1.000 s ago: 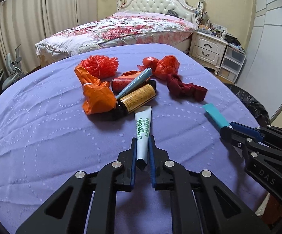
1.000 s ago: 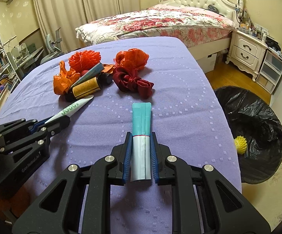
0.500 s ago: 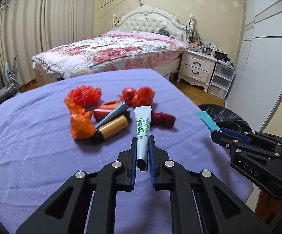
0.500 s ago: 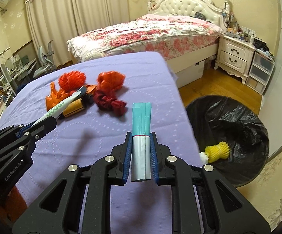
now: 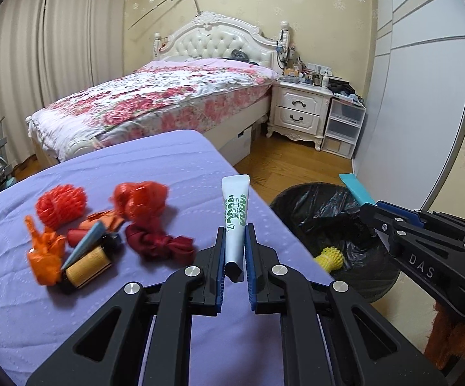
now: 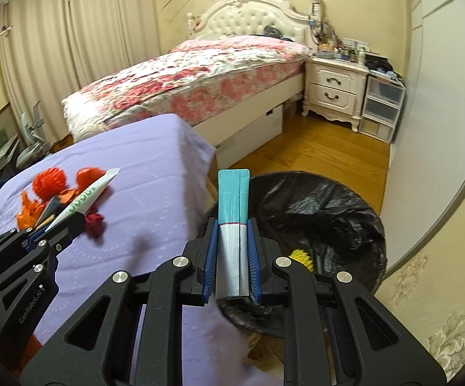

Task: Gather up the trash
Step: 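Carry both tubes over the black trash bin and open both tools to drop them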

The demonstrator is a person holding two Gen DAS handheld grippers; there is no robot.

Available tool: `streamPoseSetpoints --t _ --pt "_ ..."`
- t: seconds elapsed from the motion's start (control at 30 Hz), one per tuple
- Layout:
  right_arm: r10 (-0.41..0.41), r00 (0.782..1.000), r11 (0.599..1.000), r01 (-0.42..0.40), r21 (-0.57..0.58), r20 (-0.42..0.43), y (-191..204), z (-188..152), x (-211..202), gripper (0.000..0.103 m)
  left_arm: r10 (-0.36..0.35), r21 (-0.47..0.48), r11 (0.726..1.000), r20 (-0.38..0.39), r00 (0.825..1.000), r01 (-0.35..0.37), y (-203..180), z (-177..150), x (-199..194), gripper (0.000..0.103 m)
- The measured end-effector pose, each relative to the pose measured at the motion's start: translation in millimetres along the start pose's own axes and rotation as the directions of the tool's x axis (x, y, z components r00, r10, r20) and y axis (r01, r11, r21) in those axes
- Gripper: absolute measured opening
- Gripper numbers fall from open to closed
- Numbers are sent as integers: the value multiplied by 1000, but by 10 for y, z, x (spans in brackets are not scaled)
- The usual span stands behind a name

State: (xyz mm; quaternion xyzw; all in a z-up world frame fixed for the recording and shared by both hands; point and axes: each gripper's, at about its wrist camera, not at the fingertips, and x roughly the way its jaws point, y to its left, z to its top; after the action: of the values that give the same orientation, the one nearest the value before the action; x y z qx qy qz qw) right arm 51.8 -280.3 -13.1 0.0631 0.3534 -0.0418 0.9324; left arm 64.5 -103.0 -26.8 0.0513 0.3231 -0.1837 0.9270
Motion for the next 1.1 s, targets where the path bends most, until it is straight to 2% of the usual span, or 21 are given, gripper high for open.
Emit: streamPoseSetpoints --t 0.37,0.87,0.93,1.0,1.07,1.1 --pt "-97 995 993 97 68 -12 -470 39 262 18 -13 42 999 -40 999 14 -405 192 441 12" --pt "-121 992 983 125 137 -39 -785 33 476 19 -18 106 994 -78 997 26 -708 298 806 14" --pt "-123 992 982 127 143 -39 -800 24 488 20 -19 113 993 -88 996 29 -727 286 837 18" --pt "-126 991 980 130 149 -38 -812 22 496 23 -14 119 993 -97 995 26 -735 270 859 25" --pt "-132 991 978 136 156 -33 -825 17 488 30 -16 115 993 -101 995 28 -720 266 863 47" --pt "-134 990 978 137 159 -32 -839 14 480 30 -16 108 994 -96 995 26 -704 267 853 48"
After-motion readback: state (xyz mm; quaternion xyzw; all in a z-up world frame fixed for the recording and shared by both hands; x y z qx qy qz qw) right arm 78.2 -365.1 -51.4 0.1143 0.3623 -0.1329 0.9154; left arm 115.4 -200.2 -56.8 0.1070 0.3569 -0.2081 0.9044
